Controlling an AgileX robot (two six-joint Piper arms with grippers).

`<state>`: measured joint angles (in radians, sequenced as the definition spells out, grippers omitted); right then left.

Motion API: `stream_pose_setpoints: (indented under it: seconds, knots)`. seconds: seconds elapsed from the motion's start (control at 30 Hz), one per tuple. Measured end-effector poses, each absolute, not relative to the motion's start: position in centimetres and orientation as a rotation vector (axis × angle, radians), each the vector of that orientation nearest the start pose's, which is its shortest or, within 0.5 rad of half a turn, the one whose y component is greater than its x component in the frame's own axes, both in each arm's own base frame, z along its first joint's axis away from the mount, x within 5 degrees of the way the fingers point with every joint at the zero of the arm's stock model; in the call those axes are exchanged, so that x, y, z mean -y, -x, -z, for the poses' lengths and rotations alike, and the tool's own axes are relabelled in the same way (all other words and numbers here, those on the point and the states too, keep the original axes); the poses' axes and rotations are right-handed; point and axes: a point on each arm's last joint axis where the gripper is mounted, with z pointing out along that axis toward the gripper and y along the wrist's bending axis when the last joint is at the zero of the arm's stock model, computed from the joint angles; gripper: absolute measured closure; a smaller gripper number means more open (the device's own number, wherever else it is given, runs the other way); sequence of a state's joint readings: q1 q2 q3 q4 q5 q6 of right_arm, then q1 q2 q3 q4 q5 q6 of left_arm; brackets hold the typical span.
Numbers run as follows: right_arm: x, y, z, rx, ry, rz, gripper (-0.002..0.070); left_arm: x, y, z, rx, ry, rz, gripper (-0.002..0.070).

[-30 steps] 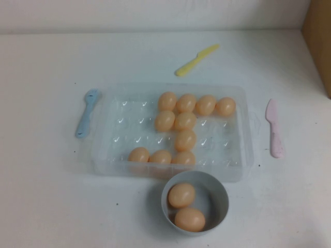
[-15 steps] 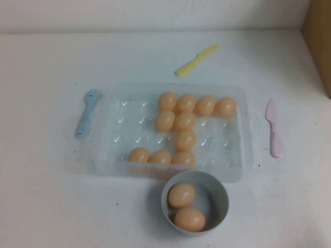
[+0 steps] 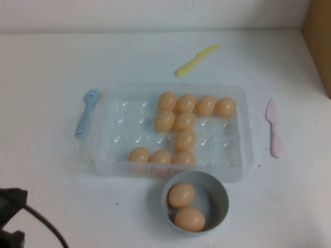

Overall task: Take an egg out of the egg box
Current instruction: Pick up the egg from the plastic box

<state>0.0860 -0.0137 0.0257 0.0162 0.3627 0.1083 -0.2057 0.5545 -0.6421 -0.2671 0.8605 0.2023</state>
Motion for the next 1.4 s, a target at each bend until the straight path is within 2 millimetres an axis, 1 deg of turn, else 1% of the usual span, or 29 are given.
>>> stream_pose_setpoints:
  seconds: [0.13,0.3,0.33,0.4,0.47,0.53,0.7,0.8,0.83,0.93,1.13,1.2,1.27,1.33,1.4]
  knots:
    - [-0.5,-5.2,-17.3,-1.861,-0.031,-0.151,0.0694,4.2,-11.9,-31.9,-2.333,-0.488,0.256,0.0679]
    - [-0.5,-5.2,-17.3,-1.861,-0.031,-0.151,0.0694,5.0,-16.8,-32.2,-2.464,-0.576,0.18,0.0679]
    - [-0.5,-5.2,-17.3,-1.861,-0.031,-0.151,0.0694,5.3,-18.0,-32.4,-2.49,-0.606,0.161,0.0679]
    - [-0.5,-5.2,-17.3,-1.861,-0.031,-0.151,0.0694,6.0,-19.9,-32.7,-2.514,-0.66,0.121,0.0679]
    - [-0.5,-5.2,-17.3,-1.861,-0.031,-0.151,0.0694,7.1,-21.6,-33.0,-2.524,-0.704,0.102,0.0679]
    - [-0.5,-5.2,-17.3,-1.861,-0.031,-0.151,0.0694,8.7,-23.5,-33.4,-2.521,-0.76,0.095,0.0679]
    - [-0.5,-5.2,-17.3,-1.861,-0.031,-0.151,0.0694,13.2,-27.1,-32.9,-2.52,-0.918,0.113,0.0679]
    - [-0.5,-5.2,-17.3,-1.861,-0.031,-0.151,0.0694,15.7,-28.9,-32.2,-2.528,-1.015,0.116,0.0679]
    - [-0.5,-5.2,-17.3,-1.861,-0.031,-0.151,0.0694,16.6,-29.7,-31.7,-2.538,-1.046,0.117,0.0679]
    - [-0.5,-5.2,-17.3,-1.861,-0.031,-0.151,0.0694,18.7,-31.4,-31.1,-2.527,-1.102,0.106,0.0679]
    - [-0.5,-5.2,-17.3,-1.861,-0.031,-0.151,0.0694,21.9,-33.9,-30.0,-2.486,-1.163,0.094,0.0677]
    - [-0.5,-5.2,-17.3,-1.861,-0.031,-0.151,0.0694,22.7,-34.7,-29.7,-2.473,-1.168,0.095,0.0661]
    - [-0.5,-5.2,-17.3,-1.861,-0.031,-0.151,0.0694,23.4,-35.3,-28.9,-2.474,-1.181,0.093,0.0624]
    - [-0.5,-5.2,-17.3,-1.861,-0.031,-0.151,0.0694,23.9,-36.0,-27.7,-2.483,-1.202,0.082,0.0557]
    - [-0.5,-5.2,-17.3,-1.861,-0.031,-0.151,0.0694,24.3,-36.5,-26.5,-2.487,-1.239,0.064,0.0467]
